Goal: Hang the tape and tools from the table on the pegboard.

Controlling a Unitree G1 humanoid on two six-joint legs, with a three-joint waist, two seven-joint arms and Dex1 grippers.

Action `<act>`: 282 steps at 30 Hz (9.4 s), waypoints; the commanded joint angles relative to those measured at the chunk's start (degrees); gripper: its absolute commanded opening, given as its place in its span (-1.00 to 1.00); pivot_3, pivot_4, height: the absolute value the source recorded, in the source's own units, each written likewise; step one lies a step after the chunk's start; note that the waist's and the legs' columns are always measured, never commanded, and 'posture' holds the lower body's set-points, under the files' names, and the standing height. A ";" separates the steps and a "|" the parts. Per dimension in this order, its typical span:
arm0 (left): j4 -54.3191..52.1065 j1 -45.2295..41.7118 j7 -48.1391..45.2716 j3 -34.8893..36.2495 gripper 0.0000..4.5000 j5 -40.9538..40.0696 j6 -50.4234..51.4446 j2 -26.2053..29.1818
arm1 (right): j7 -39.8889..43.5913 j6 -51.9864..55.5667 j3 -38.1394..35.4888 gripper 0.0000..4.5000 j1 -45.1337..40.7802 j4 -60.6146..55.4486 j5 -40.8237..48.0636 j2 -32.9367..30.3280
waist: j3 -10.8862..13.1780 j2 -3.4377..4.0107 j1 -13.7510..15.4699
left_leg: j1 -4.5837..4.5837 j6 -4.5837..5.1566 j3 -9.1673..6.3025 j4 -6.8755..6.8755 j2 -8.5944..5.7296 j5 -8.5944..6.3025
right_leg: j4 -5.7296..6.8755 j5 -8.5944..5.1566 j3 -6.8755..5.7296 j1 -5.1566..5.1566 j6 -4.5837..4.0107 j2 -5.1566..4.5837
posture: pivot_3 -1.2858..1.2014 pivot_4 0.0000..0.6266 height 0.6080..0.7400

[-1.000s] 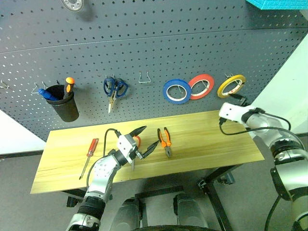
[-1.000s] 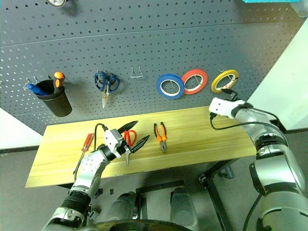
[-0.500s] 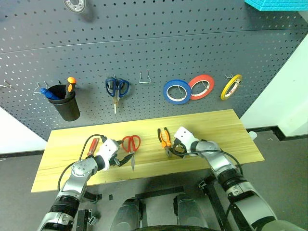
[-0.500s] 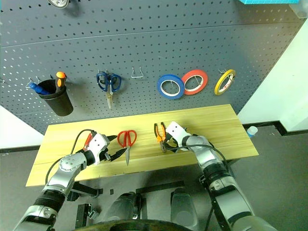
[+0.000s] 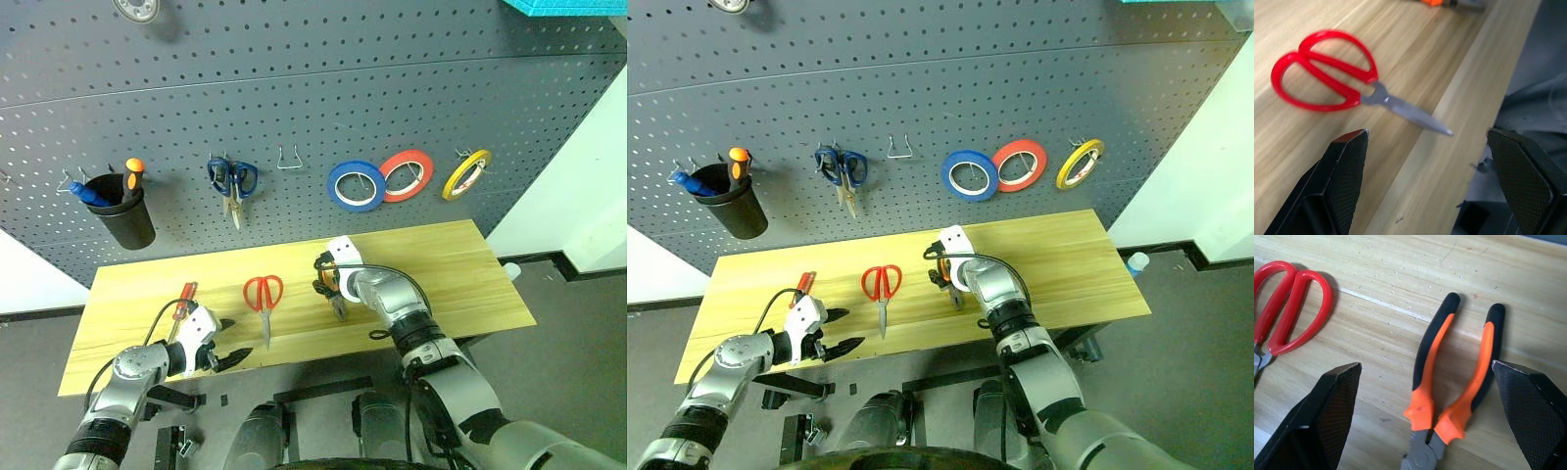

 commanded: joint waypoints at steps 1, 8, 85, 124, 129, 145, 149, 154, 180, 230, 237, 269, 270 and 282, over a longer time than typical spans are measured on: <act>-1.36 0.30 -0.75 1.56 0.79 -0.88 -0.60 0.98 | -2.48 -0.58 -0.45 0.99 -3.03 4.37 0.42 1.76 | 0.00 0.01 -0.07 | 0.01 0.00 0.00 0.00 0.00 0.00 | 0.01 -0.01 0.00 0.00 0.00 0.00 | -0.01 -0.63 1.00; -2.18 0.34 -0.46 2.40 0.79 -1.48 -1.23 0.62 | -8.43 -5.90 -0.79 0.99 -6.18 14.53 -0.09 3.85 | 0.01 0.01 -0.10 | 0.02 0.00 -0.01 -0.01 0.02 0.00 | 0.04 -0.03 0.00 -0.02 0.03 0.04 | -0.01 -0.63 1.00; -21.85 5.72 19.05 10.20 0.79 -9.26 -20.71 -18.74 | 12.05 -78.22 -10.06 -0.04 -28.67 20.97 14.24 4.41 | 1.64 -0.30 0.74 | -0.56 -0.09 -0.06 -0.12 0.39 0.05 | -0.09 0.18 -0.01 -0.57 -0.10 0.47 | 0.08 -0.48 1.00; -27.79 10.14 21.22 9.65 0.79 -9.18 -17.33 -18.03 | -5.92 -81.85 -13.03 -0.04 -33.98 34.59 4.77 4.84 | 3.37 -0.37 1.74 | -0.71 -0.09 -0.01 -0.11 0.83 0.06 | 0.08 0.20 0.01 -0.94 -0.76 0.94 | 0.13 -0.43 1.00; -27.92 10.23 21.29 9.78 0.79 -9.15 -17.26 -17.96 | -6.40 -81.45 -13.27 -0.04 -34.79 34.81 4.46 5.20 | 3.37 -0.37 1.77 | -0.70 -0.08 -0.02 -0.08 0.88 0.06 | 0.12 0.22 0.01 -0.94 -0.80 0.98 | 0.13 -0.44 1.00; -27.92 10.09 21.28 9.84 0.79 -9.32 -17.30 -17.98 | -4.92 -78.87 -12.83 0.12 -31.56 35.61 2.94 5.86 | 3.37 -0.38 1.80 | -0.70 -0.08 -0.02 -0.10 0.90 0.06 | 0.13 0.23 0.02 -0.97 -0.80 1.02 | 0.13 -0.46 1.00; -27.60 9.77 21.19 9.91 0.79 -9.38 -17.28 -17.90 | -3.23 -78.09 -13.54 0.68 -30.91 35.39 3.55 5.46 | 3.37 -0.38 1.86 | -0.70 -0.09 -0.02 -0.10 0.90 0.07 | 0.13 0.23 0.03 -0.97 -0.80 1.02 | 0.13 -0.47 1.00; -26.74 8.23 21.13 10.10 0.79 -9.48 -17.11 -17.72 | -1.35 -83.54 -11.79 0.98 -29.61 33.78 1.91 4.58 | 3.36 -0.38 1.87 | -0.70 -0.09 -0.02 -0.08 0.90 0.07 | 0.15 0.23 0.02 -0.97 -0.80 1.03 | 0.11 -0.48 1.00; -32.45 12.52 40.23 9.32 0.79 2.32 -2.49 -22.57 | 22.72 -70.11 10.04 0.98 15.25 -33.41 13.48 -18.37 | 3.14 -0.66 2.12 | -0.56 -0.12 0.06 0.16 0.92 0.09 | 0.34 0.13 0.13 -0.78 -0.70 1.02 | 0.05 -0.54 1.00; -3.78 -27.23 74.25 21.04 -0.55 6.67 71.74 -40.56 | 32.13 -62.06 7.19 1.00 25.46 -33.96 11.14 -27.29 | 2.94 -1.04 1.66 | 0.13 -0.46 0.06 0.20 0.91 0.22 | -0.25 0.35 0.01 0.24 -0.23 1.01 | -0.01 -0.55 1.00; -9.50 -24.51 70.50 16.40 -0.55 7.21 69.28 -38.02 | 32.91 -60.77 6.90 1.00 25.73 -35.46 13.52 -27.17 | 2.94 -1.04 1.54 | 0.21 -0.46 0.08 0.17 0.91 0.22 | -0.26 0.34 0.01 0.29 -0.23 1.01 | -0.02 -0.56 1.00; -29.73 -8.00 33.15 19.81 -0.55 -6.71 0.05 -18.01 | 46.15 -45.94 0.46 1.00 17.74 -41.94 34.43 -23.65 | 2.75 -1.14 3.25 | -0.42 -0.46 0.17 0.42 0.90 0.22 | -0.38 0.52 -0.04 -0.09 -0.63 0.90 | 0.00 -0.68 1.00; -29.14 -8.90 33.35 19.38 -0.55 -6.36 0.24 -17.88 | 46.29 -45.98 0.43 1.00 17.78 -41.92 34.22 -23.60 | 2.74 -1.14 3.22 | -0.42 -0.46 0.17 0.42 0.90 0.23 | -0.38 0.52 -0.04 -0.10 -0.63 0.91 | 0.00 -0.68 1.00; -18.63 -16.39 39.49 14.98 -0.55 3.28 3.44 -14.56 | 45.28 -46.31 0.16 1.00 19.54 -42.67 31.99 -23.85 | 2.69 -1.14 2.93 | -0.41 -0.45 0.18 0.49 0.90 0.23 | -0.34 0.72 0.00 -0.10 -0.33 0.95 | -0.02 -0.71 1.00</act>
